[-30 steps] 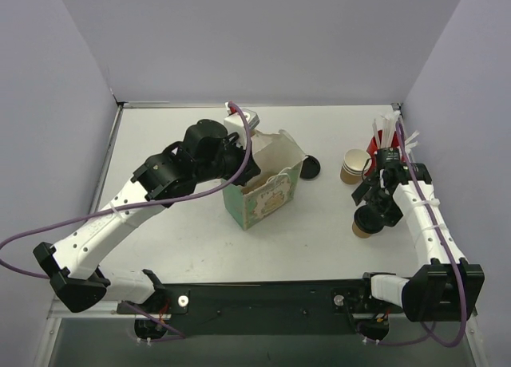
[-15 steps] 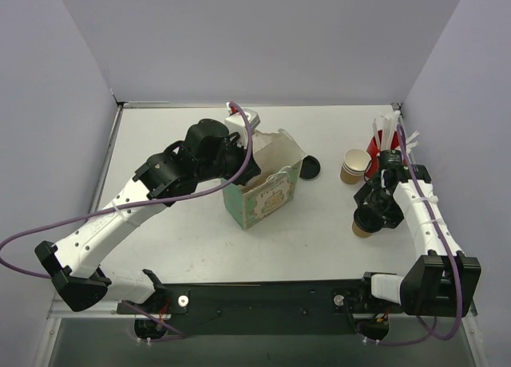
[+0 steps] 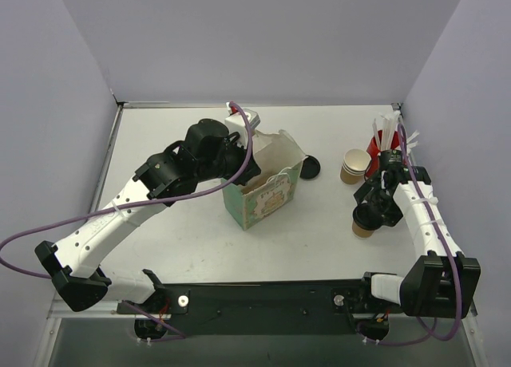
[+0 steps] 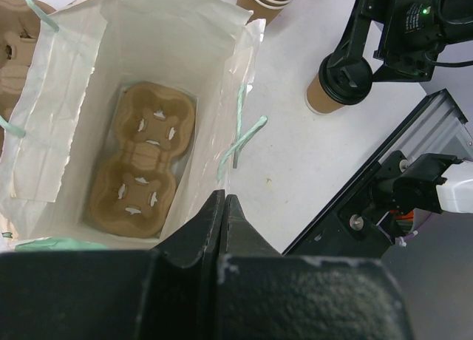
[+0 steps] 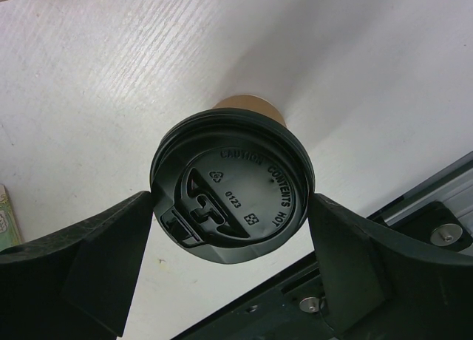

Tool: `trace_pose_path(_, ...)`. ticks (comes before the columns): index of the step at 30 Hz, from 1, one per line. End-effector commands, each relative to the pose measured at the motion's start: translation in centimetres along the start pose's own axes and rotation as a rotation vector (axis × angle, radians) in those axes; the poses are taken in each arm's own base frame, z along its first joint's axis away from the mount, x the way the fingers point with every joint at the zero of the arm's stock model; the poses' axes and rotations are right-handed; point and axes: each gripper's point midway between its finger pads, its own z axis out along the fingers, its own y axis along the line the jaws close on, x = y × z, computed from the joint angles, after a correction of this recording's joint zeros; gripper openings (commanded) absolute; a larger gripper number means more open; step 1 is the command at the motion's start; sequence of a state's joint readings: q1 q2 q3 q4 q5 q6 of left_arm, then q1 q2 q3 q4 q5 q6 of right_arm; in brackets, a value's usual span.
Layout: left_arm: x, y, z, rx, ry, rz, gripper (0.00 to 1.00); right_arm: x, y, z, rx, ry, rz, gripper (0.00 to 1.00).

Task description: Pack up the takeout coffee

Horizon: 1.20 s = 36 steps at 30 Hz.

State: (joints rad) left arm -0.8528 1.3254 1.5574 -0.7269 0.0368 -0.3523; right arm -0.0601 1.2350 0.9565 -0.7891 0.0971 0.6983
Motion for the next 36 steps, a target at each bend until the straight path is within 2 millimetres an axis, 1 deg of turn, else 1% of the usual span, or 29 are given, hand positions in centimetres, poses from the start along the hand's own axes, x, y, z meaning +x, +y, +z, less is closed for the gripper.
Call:
trace_pose_path(1,-1.5,-0.6,-0.7,0.026,-0.041,0.004,0.00,0.6,-1.2,-0.5,0.032,0.015,-0.008,0.80)
trace_pose_path(8,-1.5,-0.5,-0.7,0.025,-0.043,0.004,0.00,0.3,-1.0,-1.3,0.016,0.008,-0.015,0.82)
trace_pose_path(17,-1.3,-0.6,-0.7,0.026,-0.039,0.000,0.00,1.1,-1.6,-1.2,0.033,0.031,-0.029,0.83)
trace_pose_path(23,-1.1,-0.5,-0.7,0.028,-0.037,-0.002,0.00,1.5,-1.8,-0.4,0.041,0.038,-0.028,0.82)
trace_pose_path(32,-1.0,-0.5,-0.6,0.028,-0.035,-0.003,0.00,1.8,-1.6,0.1,0.033,0.046,-0.021,0.78)
trace_pose_path(35,-1.1,-0.5,-0.5,0.026,-0.036,-0.002,0.00,1.7,-1.6,0.0,0.030,0.039,-0.018,0.75)
trace_pose_path(36,-1.2,-0.5,-0.6,0.023,-0.038,-0.004,0.00,1.6,-1.6,-0.1,0.028,0.035,-0.020,0.71)
